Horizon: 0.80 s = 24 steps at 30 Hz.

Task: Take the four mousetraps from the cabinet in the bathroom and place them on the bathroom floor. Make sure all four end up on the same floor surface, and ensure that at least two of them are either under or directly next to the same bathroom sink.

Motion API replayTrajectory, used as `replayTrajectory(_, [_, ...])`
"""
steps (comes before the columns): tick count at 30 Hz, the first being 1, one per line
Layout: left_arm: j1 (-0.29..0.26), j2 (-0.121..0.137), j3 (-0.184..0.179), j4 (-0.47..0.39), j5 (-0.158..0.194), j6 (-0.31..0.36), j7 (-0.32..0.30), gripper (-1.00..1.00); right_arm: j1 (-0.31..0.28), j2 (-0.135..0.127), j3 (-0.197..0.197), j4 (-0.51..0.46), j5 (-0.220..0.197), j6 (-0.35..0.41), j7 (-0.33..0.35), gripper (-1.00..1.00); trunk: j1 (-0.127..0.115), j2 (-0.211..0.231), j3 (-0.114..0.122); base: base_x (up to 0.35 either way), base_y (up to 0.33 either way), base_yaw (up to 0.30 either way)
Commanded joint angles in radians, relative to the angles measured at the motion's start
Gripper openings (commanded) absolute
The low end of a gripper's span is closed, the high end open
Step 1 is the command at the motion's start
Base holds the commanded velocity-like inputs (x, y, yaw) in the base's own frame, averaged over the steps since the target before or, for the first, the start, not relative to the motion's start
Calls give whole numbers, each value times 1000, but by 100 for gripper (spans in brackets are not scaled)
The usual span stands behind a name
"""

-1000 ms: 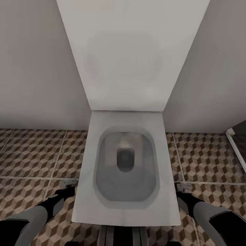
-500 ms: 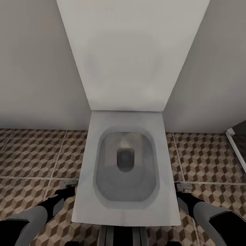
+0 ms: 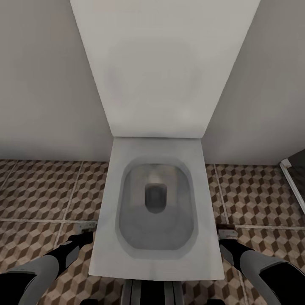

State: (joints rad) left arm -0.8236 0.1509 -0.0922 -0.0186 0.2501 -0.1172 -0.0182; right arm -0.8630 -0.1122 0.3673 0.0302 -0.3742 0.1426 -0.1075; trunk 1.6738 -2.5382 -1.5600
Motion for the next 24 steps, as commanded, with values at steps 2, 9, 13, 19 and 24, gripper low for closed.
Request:
replayTrajectory(2, [0,0,-21,3,3,-2,1,-100,-1,0,8,0,-8,3,-2,100,0,0,-1,0,0,0])
replayTrajectory(9, [0,0,-21,3,3,-2,1,-100,-1,0,8,0,-8,3,-1,100,0,0,-1,0,0,0])
replayTrajectory(13, [0,0,-21,3,3,-2,1,-100,-1,0,8,0,-8,3,-1,100,0,0,-1,0,0,0])
replayTrajectory(19, [0,0,-21,3,3,-3,1,-100,-1,0,8,0,-8,2,-1,100,0,0,-1,0,0,0])
replayTrajectory(24, [0,0,-21,3,3,-4,1,-100,-1,0,8,0,-8,2,-1,100,0,0,-1,0,0,0])
